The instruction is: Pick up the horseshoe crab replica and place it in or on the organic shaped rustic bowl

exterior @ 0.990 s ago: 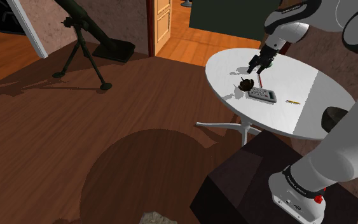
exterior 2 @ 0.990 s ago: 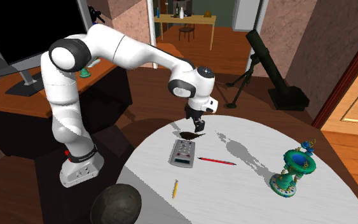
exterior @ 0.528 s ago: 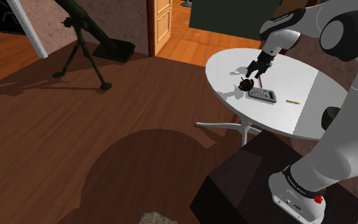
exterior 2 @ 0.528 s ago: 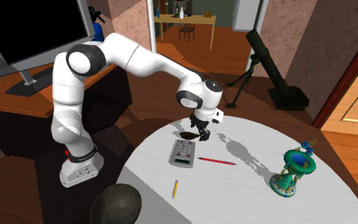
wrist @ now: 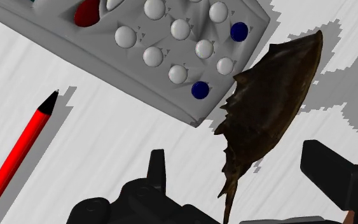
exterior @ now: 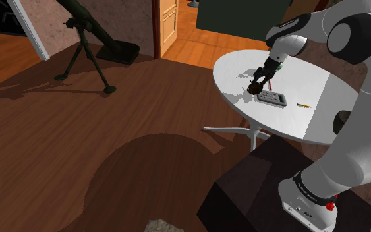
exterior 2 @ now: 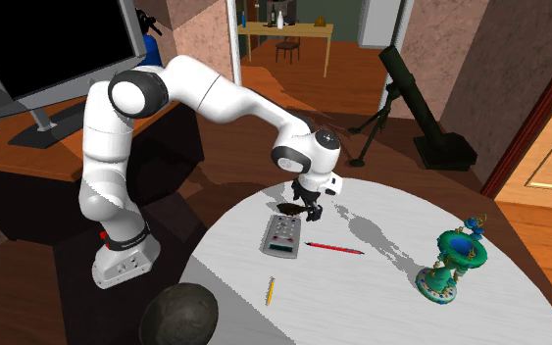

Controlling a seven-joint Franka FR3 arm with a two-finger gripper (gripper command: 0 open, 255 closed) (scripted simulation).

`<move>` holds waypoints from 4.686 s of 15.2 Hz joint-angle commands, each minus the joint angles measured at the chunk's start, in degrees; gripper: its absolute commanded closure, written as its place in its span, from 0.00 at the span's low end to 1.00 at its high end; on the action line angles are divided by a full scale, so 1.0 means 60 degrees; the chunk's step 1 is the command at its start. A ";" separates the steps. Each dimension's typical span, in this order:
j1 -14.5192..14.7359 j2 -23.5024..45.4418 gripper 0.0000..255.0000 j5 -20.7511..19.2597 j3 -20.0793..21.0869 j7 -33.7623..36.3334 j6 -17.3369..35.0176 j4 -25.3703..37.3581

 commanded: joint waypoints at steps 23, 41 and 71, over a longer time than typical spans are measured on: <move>0.0105 -0.0640 1.00 -0.0469 -0.0186 0.0462 -0.0939 0.0444; 0.0135 -0.1355 1.00 -0.1020 -0.0366 0.1160 -0.2854 0.1837; -0.1799 -0.6103 1.00 -0.4400 -0.2493 -0.1825 -0.3667 -0.1838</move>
